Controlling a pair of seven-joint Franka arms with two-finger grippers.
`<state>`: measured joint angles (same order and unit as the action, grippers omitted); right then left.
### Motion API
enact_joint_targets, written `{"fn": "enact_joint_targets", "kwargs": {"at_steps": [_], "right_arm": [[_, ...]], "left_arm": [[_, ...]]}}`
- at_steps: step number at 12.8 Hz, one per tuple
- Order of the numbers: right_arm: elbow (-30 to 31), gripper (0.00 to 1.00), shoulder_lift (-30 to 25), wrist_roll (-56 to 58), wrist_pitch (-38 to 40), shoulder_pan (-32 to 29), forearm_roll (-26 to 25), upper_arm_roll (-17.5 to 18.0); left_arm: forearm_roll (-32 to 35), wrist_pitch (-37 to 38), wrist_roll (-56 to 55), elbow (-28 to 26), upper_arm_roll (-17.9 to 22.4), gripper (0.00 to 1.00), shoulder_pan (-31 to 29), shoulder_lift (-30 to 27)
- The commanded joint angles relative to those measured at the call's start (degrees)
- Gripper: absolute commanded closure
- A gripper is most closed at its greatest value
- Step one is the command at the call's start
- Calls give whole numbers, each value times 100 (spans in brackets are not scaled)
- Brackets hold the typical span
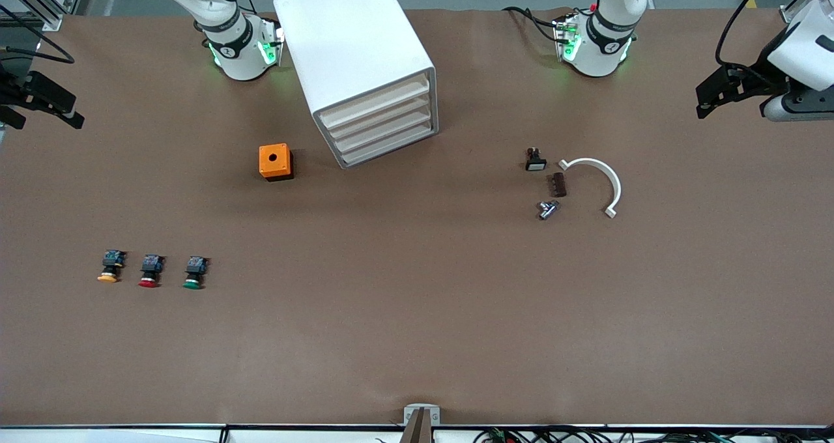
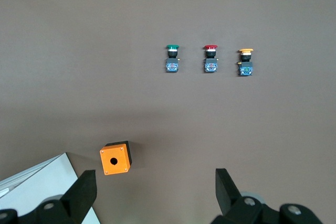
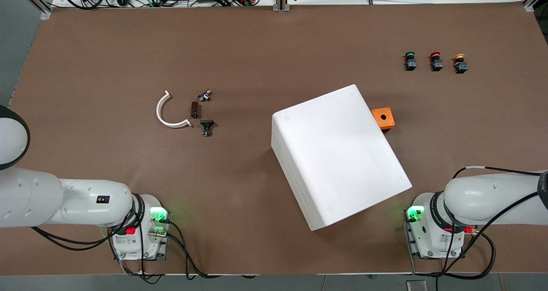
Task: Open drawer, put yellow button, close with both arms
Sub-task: 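Move the left gripper toward the white cabinet's drawer handle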
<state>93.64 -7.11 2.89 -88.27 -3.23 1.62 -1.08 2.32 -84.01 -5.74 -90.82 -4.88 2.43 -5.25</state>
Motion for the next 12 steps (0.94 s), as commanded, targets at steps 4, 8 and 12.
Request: {"fn": "enact_joint_targets", "kwargs": {"at_steps": [4, 8, 12], "right_arm": [[128, 0, -159, -61, 3, -11, 76, 20], [128, 0, -159, -61, 3, -11, 76, 12], [128, 0, -159, -61, 11, -11, 76, 12]], "left_arm": [[58, 253, -15, 258, -13, 0, -23, 111], [-21, 271, -285, 82, -83, 0, 73, 331], [-610, -220, -1558, 99, -188, 0, 196, 928]]}}
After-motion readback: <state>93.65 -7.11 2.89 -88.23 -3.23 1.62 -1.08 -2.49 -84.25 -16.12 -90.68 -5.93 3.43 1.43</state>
